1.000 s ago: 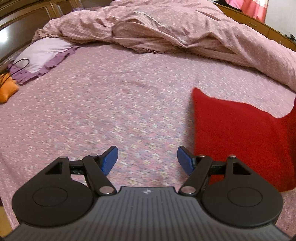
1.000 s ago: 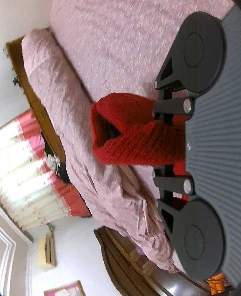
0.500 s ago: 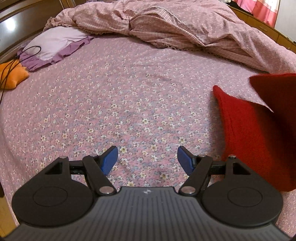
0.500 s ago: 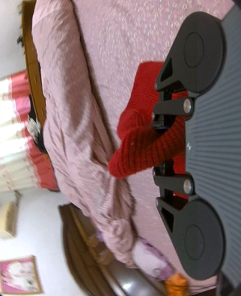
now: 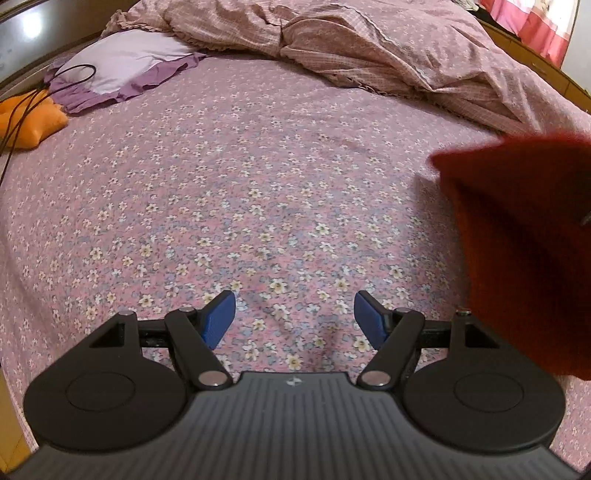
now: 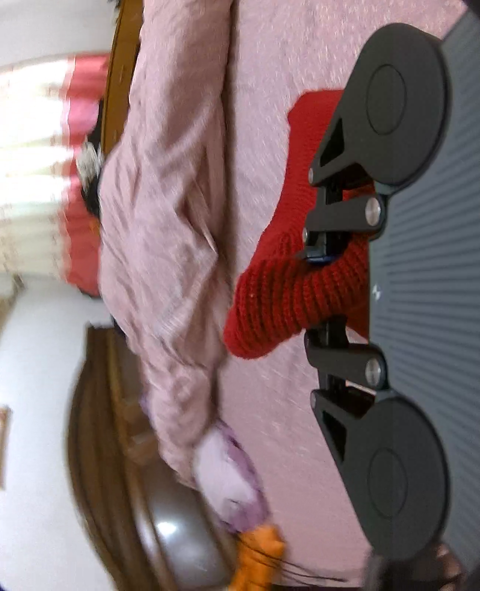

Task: Fold small clothes

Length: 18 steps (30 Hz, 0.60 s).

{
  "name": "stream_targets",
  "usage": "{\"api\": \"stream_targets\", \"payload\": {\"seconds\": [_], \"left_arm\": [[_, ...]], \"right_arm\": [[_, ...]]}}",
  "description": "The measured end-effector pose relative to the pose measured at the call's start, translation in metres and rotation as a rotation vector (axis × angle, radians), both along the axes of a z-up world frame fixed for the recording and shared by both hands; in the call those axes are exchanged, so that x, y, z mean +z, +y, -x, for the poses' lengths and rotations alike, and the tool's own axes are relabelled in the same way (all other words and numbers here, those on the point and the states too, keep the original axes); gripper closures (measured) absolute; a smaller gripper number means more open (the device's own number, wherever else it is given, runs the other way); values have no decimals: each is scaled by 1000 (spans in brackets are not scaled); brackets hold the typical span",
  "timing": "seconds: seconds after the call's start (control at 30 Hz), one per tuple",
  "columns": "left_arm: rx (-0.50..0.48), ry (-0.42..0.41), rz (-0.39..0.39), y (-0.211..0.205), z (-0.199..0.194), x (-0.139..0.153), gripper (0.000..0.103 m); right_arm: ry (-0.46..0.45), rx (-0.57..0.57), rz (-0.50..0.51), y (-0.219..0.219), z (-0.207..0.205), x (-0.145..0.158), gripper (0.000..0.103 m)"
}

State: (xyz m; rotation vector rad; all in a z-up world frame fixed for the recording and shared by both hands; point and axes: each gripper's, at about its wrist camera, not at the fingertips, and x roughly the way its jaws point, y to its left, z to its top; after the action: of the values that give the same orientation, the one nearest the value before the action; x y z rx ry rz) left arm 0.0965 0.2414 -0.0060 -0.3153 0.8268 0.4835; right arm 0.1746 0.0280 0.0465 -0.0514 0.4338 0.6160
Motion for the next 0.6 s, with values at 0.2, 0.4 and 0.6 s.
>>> {"api": "stream_targets", "payload": {"seconds": [0.2, 0.4, 0.6], "left_arm": [[-4, -11, -6, 5, 6, 4, 27], [-5, -55, 35, 5, 6, 15, 27], [-40, -111, 54, -4, 1, 38, 27]], "right_arm": [[37, 39, 70, 19, 12, -29, 67], [104, 81, -6, 9, 17, -17, 49], [179, 121, -120, -20, 26, -4, 48]]}}
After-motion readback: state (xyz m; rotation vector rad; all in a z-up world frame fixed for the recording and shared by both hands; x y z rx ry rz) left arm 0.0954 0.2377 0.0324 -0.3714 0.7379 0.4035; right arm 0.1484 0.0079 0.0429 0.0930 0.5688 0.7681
